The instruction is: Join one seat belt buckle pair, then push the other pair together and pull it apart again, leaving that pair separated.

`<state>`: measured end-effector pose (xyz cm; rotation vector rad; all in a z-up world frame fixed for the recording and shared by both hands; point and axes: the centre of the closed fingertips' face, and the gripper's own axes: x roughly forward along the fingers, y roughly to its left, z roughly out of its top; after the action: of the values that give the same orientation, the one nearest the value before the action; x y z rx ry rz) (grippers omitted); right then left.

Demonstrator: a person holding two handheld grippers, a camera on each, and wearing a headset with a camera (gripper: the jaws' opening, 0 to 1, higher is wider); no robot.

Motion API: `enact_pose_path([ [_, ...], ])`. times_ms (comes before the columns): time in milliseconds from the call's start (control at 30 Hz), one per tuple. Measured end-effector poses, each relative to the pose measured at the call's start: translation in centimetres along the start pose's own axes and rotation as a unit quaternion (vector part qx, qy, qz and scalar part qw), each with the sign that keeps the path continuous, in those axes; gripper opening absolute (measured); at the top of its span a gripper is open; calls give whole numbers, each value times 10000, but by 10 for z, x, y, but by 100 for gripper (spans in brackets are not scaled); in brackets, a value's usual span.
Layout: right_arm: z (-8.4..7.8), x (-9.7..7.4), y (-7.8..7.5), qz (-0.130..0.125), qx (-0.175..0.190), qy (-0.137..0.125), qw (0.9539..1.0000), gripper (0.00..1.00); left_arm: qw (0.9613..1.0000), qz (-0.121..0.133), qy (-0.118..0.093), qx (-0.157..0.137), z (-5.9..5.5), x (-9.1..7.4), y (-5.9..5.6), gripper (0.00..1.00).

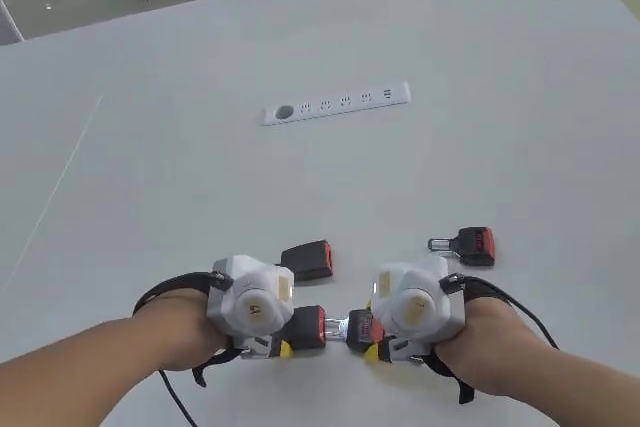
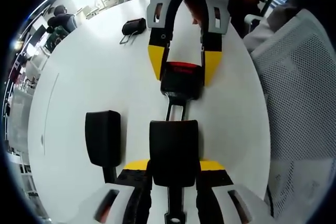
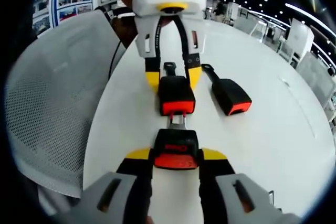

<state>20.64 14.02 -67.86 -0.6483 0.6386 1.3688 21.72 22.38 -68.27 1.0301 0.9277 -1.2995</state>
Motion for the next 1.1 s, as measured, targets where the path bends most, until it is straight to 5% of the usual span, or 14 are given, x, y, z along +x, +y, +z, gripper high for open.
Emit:
enact_pose_path([
  [267,4,4,1,123,135,-114,9998,31,9999,-23,-10,128,1,1,-1,32],
  [733,10,11,0,277,-20,90,9996,30,9992,-130,-227,300,2,0,-2,31],
  [1100,15,14,0,291,-125,177,9993,29,9993,-133,-146,305,1,0,-2,31],
])
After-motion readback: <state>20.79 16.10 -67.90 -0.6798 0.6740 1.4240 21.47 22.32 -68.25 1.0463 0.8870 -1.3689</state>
